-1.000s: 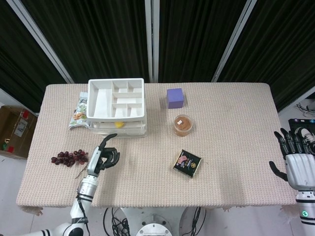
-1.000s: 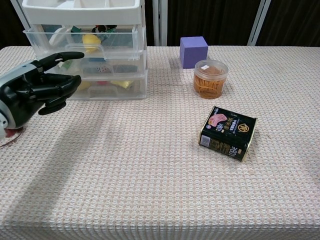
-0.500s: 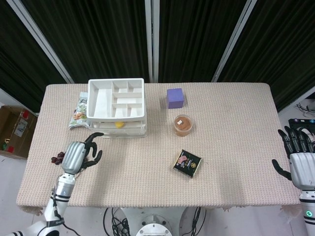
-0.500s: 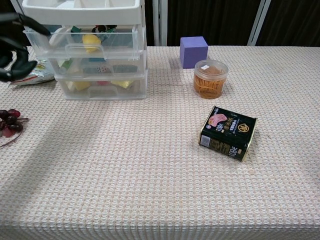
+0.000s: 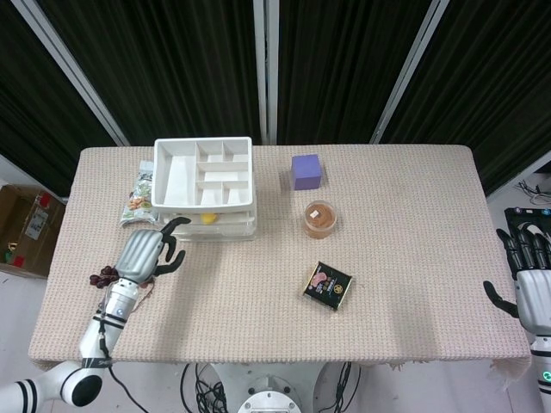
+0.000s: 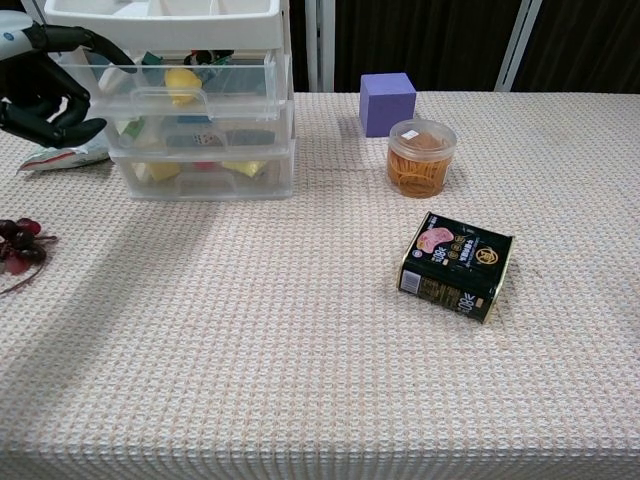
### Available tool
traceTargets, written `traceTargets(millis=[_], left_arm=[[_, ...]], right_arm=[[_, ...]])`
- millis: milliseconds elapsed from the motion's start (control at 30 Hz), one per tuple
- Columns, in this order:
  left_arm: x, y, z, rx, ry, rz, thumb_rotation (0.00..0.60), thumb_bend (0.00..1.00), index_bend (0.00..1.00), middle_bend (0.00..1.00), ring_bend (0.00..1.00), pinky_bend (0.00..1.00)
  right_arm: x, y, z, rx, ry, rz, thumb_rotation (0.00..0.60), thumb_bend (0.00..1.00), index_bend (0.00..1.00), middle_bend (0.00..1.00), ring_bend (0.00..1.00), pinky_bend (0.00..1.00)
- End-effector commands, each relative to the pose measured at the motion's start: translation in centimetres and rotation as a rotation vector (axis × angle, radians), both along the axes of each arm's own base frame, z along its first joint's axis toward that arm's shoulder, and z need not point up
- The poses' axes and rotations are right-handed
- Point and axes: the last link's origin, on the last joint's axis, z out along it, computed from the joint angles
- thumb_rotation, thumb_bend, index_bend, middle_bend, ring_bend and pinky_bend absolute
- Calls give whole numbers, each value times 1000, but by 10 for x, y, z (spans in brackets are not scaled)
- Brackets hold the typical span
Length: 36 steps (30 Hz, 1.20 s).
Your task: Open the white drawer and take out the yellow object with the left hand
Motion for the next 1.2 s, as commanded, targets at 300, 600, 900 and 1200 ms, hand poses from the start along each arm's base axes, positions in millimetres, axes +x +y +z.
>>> traceTargets(millis=[300, 600, 900, 1200], left_arm=[[6, -9, 8, -51, 13, -31, 600, 405, 325, 806, 916, 1000], [9, -26, 17, -143, 8, -49, 600, 405, 329, 804, 915, 1000], [8, -36, 25, -202, -10, -73, 600, 405, 355, 800, 913, 1000], [8, -40, 34, -204, 20, -113, 600, 405, 239, 790, 907, 1000]], right_arm=[[-2, -3, -4, 13, -3, -5, 600, 195, 0, 5, 0, 0], [0, -5, -5, 19, -1, -3, 600, 195, 0, 5, 0, 0], [0, -3, -5, 14, -3, -4, 600, 197, 0, 4, 0, 0], [2, 2, 0, -2, 0, 1, 600, 197, 0, 4, 0, 0]])
